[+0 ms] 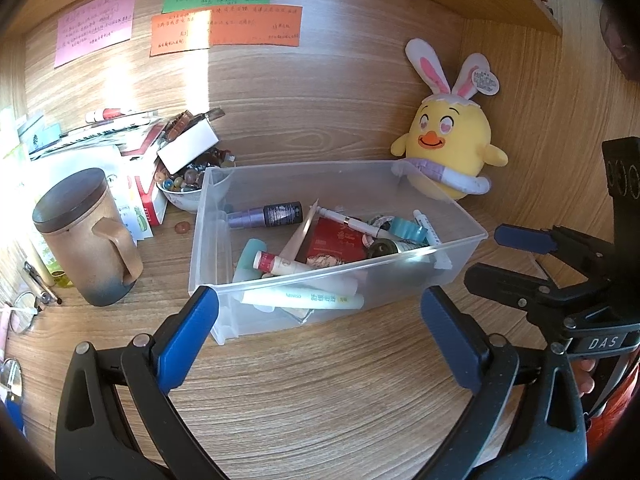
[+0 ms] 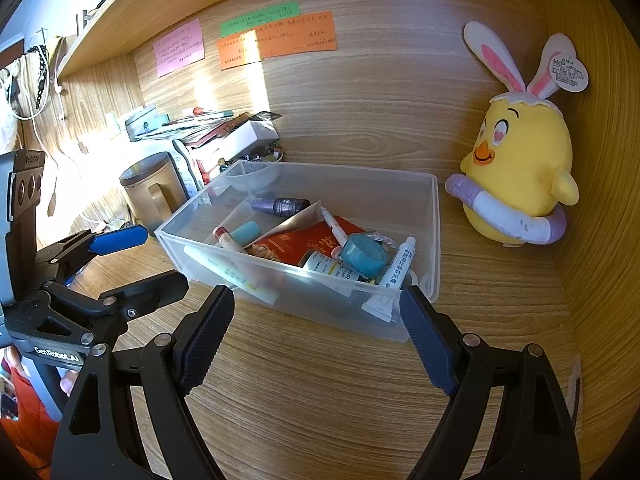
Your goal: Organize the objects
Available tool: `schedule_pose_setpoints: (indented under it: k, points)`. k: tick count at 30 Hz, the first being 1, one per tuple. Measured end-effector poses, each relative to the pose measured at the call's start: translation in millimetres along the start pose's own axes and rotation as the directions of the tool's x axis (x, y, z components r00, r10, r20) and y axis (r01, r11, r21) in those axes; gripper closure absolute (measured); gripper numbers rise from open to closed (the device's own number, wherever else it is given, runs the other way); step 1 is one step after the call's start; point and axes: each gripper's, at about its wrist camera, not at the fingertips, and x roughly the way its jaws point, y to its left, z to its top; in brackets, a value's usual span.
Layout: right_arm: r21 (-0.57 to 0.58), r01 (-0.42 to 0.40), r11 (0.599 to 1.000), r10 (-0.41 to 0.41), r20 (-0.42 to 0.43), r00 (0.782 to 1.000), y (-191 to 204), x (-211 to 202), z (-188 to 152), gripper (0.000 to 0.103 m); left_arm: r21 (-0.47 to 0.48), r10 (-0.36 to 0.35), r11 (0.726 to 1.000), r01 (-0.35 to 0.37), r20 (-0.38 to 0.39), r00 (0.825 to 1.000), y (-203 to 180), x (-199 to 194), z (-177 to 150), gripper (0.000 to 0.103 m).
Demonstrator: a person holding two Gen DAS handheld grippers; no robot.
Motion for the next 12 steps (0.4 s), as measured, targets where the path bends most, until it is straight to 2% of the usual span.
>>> schedule_pose_setpoints:
  k: [12]
  points:
    - [0.017,-0.001,1.000,0.001,-0.011,1.000,-3.3,4.2,-1.2,0.020,-0.002,-0.003,1.000,0.003,-0.006,1.000,3.7,3.4,-0.6,0.000]
